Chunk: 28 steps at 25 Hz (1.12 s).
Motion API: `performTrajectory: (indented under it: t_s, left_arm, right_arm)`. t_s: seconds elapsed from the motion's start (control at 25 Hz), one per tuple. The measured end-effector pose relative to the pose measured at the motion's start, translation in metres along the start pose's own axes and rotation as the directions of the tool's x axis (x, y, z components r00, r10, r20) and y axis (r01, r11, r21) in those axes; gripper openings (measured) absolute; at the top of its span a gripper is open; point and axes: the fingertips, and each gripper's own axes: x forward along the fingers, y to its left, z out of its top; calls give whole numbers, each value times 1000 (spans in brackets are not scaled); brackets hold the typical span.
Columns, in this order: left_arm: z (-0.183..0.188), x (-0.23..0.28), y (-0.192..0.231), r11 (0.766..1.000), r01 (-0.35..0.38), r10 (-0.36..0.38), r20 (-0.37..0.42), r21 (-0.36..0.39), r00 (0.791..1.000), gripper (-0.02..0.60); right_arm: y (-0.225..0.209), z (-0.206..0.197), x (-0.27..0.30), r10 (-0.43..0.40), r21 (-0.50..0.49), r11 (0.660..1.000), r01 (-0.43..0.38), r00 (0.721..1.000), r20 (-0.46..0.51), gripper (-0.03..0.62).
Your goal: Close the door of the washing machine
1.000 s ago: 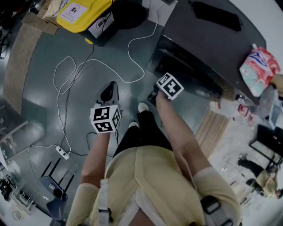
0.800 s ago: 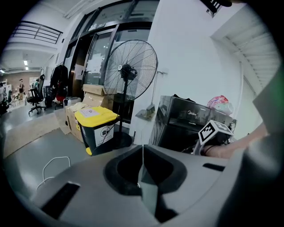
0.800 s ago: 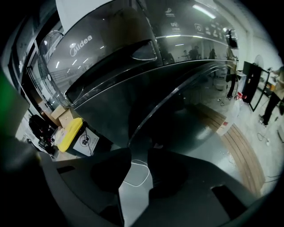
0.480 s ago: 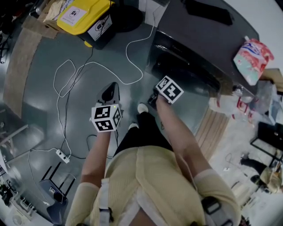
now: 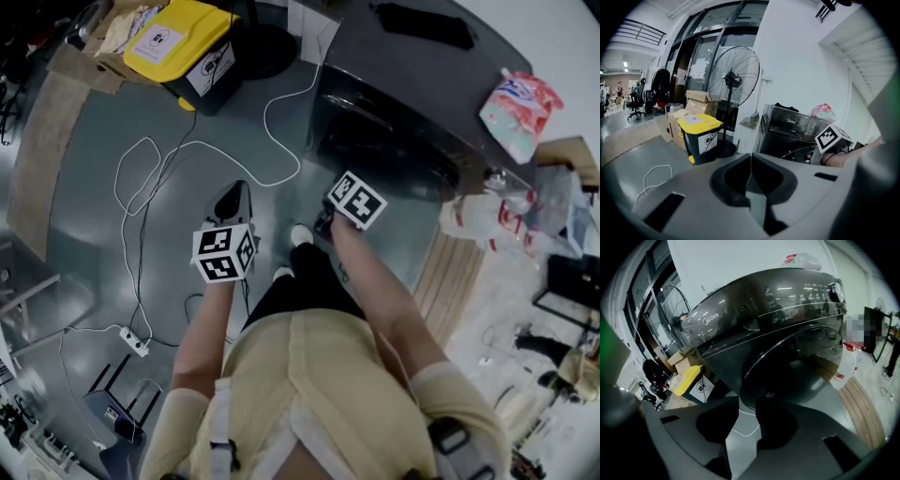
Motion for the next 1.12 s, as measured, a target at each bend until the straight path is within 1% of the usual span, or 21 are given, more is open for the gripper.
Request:
performTrajectory:
  t_s: [0.28,0.48,0.68,0.88,1.12]
  left_arm:
    - [0,-7,-1,1000,9,-9,13,-5,1000,6]
    - [-1,-10,-9,1000,27,-27,13,1,1000,6]
    - [-3,-15,-8,999,42,-42,14,-6,999,6]
    - [-5,-15,-13,998,60,-60,4,-14,998,6]
    - [-7,-14,-18,997,71,-71,-8,-17,997,6]
  right_arm:
    - [3,0,-26,42,-55,998,-41,999,30,109]
    - [5,-1,-44,90,-104,991,-85,995,47,66]
    - [9,-4,-62,130,-174,978,-117,990,63,34]
    - [9,-7,-69,166,-225,962,-152,985,46,8]
    - [10,-11,-77,210,-288,937,-198,978,11,5]
